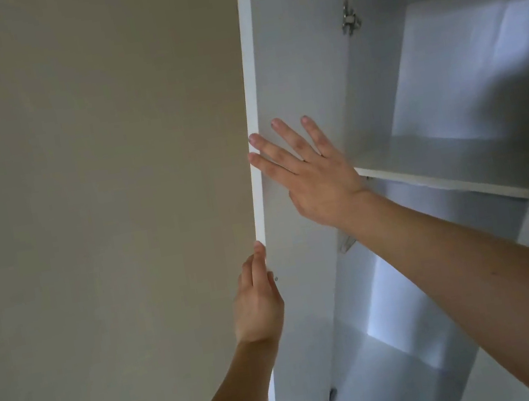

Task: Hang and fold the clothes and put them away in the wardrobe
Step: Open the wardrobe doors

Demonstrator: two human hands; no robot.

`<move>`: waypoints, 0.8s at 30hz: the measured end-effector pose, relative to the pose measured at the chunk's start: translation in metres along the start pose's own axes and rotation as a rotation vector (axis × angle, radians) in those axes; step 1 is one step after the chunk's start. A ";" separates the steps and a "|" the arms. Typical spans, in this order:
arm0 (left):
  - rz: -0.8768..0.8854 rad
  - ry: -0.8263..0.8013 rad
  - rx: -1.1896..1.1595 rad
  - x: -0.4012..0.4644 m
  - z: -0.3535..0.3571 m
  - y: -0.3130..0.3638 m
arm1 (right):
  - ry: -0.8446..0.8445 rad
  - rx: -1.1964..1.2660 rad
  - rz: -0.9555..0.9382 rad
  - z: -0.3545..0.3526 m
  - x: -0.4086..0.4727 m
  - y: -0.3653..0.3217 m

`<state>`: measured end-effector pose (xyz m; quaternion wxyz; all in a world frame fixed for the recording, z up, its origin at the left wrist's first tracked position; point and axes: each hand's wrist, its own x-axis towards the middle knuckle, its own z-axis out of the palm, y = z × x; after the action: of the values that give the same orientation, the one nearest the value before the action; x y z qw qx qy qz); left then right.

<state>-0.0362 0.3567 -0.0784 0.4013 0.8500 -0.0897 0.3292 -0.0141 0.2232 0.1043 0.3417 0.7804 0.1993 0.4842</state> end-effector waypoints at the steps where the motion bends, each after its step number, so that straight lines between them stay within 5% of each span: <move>1: -0.025 0.003 -0.012 0.007 -0.005 -0.007 | -0.025 -0.024 -0.011 0.001 0.010 -0.006; 12: -0.179 0.054 -0.189 0.050 -0.010 -0.061 | -0.149 0.014 0.007 0.015 0.067 -0.051; 17: 0.206 0.225 -0.161 0.051 -0.002 -0.021 | -0.110 0.165 0.216 0.013 0.045 -0.029; 24: 0.423 0.036 -0.137 0.049 0.062 0.063 | -0.355 0.038 0.469 0.009 -0.063 0.088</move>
<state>0.0052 0.2740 -0.0369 0.3817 0.7769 -0.2812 0.4144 -0.0359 0.1190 0.1270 0.2354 0.8840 -0.0404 0.4019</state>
